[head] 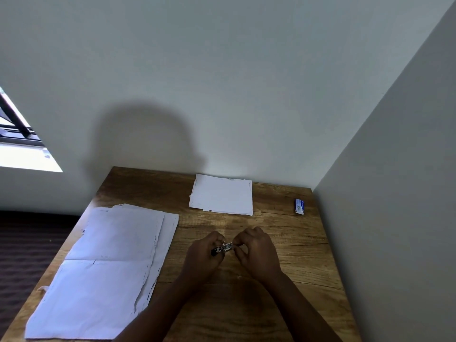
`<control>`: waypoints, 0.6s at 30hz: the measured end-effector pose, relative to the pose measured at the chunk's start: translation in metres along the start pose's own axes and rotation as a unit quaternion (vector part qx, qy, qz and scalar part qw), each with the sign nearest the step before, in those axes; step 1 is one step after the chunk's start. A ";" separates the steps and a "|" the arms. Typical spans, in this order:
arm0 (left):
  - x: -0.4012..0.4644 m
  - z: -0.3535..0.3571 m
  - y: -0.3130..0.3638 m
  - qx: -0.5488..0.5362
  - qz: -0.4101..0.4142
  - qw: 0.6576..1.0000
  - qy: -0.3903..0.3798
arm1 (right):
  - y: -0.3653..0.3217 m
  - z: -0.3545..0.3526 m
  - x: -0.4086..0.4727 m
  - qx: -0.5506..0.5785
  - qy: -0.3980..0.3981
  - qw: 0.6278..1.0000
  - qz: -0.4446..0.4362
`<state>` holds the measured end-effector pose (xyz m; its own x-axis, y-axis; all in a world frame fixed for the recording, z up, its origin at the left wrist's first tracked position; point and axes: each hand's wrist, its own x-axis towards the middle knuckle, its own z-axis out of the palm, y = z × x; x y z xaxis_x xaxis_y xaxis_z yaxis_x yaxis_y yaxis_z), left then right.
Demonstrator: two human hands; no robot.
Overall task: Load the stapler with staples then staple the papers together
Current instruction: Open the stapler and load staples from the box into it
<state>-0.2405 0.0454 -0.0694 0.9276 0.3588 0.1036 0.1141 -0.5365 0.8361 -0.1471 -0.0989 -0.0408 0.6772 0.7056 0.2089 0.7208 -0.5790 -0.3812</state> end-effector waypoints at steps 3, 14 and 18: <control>0.000 0.000 -0.001 0.002 -0.003 1.000 0.005 | -0.002 0.003 -0.003 -0.049 0.005 0.998 -0.025; -0.001 0.004 -0.002 0.015 0.020 1.000 -0.011 | -0.021 0.007 0.005 -0.055 -0.021 0.992 0.112; -0.001 0.003 0.001 0.011 0.027 1.000 -0.006 | -0.026 0.004 0.007 0.005 -0.008 0.990 0.143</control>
<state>-0.2402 0.0426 -0.0703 0.9372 0.3188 0.1415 0.0708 -0.5712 0.8178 -0.1618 -0.0771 -0.0328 0.8505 0.5204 0.0762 0.4986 -0.7516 -0.4319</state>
